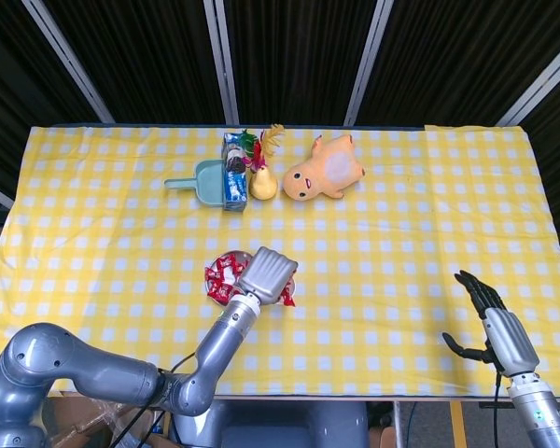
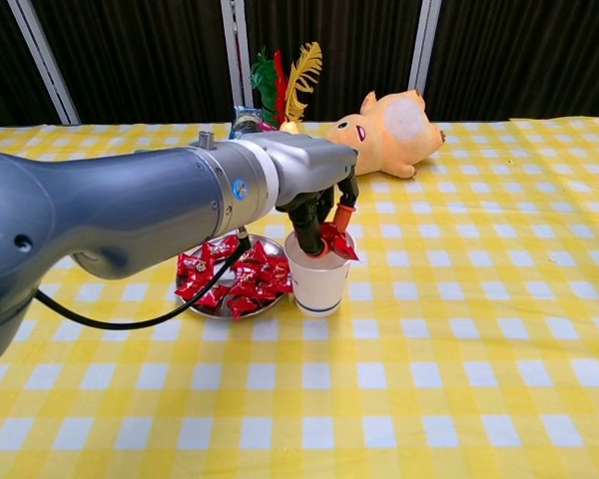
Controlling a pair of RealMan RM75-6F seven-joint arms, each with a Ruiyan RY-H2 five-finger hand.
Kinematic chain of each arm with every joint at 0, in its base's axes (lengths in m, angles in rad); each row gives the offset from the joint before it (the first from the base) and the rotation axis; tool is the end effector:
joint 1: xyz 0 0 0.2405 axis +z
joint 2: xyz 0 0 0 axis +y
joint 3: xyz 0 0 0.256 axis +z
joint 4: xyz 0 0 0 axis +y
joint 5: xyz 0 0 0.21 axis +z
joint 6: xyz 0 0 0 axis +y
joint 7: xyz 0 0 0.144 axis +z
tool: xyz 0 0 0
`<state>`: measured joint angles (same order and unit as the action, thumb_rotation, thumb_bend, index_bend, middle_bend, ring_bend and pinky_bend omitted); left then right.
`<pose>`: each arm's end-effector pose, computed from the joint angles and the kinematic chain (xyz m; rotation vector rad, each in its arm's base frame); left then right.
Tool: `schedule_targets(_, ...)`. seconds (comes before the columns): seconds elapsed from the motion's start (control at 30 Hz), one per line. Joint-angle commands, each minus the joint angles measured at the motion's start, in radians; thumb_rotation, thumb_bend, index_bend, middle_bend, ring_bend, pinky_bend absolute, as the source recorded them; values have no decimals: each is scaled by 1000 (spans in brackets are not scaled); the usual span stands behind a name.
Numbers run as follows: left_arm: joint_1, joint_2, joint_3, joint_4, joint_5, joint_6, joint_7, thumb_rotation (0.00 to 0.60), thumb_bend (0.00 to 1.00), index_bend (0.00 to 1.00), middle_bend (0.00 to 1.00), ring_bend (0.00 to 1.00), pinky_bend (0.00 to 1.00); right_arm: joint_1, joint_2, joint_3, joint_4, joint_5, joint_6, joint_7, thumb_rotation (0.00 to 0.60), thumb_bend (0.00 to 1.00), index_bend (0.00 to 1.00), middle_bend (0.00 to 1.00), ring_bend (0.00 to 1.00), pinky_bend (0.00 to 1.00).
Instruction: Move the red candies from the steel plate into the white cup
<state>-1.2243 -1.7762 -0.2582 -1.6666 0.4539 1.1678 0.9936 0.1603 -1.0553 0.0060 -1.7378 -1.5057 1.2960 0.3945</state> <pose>0.0207 0.3160 -0.0780 -2.0562 -0.7667 -0.7546 -0.2895 -0.1884 0.1364 1.3621 -1.4040 1.1200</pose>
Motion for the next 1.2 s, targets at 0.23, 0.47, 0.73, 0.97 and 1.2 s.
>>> schedule_targets(0.23,5,7,7,-5,5,10,-2,600,425,549,714,794,877,0,0,0,0,1,-1,-1,600,362,0,0,0,0)
schedule_targets(0.47,5,0,10,-1,2,21,5,600,424,536,695,792,877,2,0,2,-1,2,-4,1,600,362,0,0,0,0)
schedule_targets(0.73,6,-16,20,10,-2,28,13,600,384,517,633,778,877,1,1,1,-1,0,-3,4,600,361,0,0,0,0)
schedule_targets(0.97,13,-33,15,29,19,67,11,600,357,506,617,775,877,1,1,-1,-2,-6,-2,4,600,361,0,0,0,0)
schedule_targets(1.2,22,-47,20,38,36,76,13,600,311,464,604,775,877,0,1,0,-1,-8,2,3,600,362,0,0,0,0)
